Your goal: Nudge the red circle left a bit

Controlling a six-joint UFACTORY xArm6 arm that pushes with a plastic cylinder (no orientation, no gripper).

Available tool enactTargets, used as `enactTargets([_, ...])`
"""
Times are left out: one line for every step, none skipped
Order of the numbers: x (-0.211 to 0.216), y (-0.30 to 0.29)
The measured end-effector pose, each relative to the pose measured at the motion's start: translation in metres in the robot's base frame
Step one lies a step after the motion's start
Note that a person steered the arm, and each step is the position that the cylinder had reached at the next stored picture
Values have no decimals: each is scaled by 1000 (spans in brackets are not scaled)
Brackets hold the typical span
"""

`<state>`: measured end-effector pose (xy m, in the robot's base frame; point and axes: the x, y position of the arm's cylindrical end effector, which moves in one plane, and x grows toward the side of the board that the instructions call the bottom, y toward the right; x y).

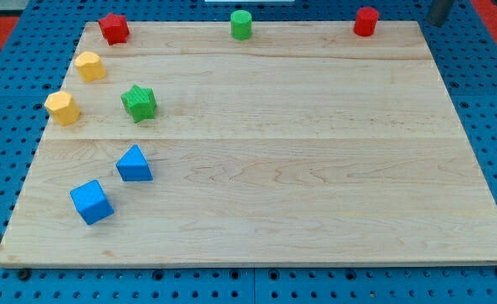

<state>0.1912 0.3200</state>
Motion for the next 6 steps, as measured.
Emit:
enactTargets([1, -44])
enactTargets([0, -75])
enactTargets([5, -77])
enactTargets([38, -92])
enactTargets([50, -58])
enactTargets([4, -41])
